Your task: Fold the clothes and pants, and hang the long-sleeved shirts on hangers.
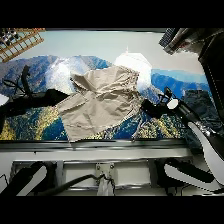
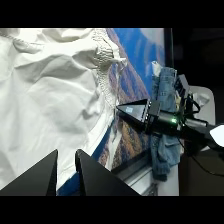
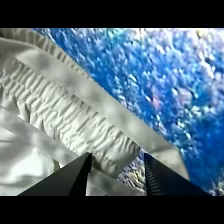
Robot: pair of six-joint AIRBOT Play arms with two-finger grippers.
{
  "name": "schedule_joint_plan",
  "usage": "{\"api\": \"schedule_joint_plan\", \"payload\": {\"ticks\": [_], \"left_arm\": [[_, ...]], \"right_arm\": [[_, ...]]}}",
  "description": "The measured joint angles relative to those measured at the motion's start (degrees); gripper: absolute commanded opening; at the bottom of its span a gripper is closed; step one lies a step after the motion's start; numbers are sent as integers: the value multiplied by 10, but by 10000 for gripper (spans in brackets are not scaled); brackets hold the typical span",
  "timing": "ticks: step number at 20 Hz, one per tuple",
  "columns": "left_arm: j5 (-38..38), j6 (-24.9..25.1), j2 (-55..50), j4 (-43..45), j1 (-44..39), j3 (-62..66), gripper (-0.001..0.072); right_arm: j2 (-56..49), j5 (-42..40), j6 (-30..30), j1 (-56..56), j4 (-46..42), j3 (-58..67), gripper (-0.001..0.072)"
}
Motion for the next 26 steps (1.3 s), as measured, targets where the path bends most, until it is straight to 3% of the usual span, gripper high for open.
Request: {"api": "schedule_joint_plan", "payload": {"ticks": [7, 12, 15, 18, 21, 22, 23, 26], "left_arm": [[8, 0, 0, 0, 0, 0, 133], [10, 0, 0, 0, 0, 0, 133], [10, 0, 0, 19, 0, 0, 133], [-15, -23, 1, 98, 0, -1, 133], [-39, -87, 17, 229, 0, -15, 156], [-43, -115, 26, 275, 0, -25, 252], [-49, -143, 38, 311, 0, -37, 291], [-67, -201, 69, 355, 0, -76, 291]], "right_arm": [[-20, -16, 0, 0, 13, 1, 399], [-37, -40, -1, 22, 24, 0, 51], [-40, -56, -2, 35, 28, 5, 37], [-41, -64, -2, 40, 26, 18, 36], [-41, -76, -2, 42, 33, 40, 36], [-41, -80, -2, 42, 37, 45, 36], [-41, -84, -2, 43, 40, 50, 36], [-41, -94, -2, 43, 45, 57, 36]]}}
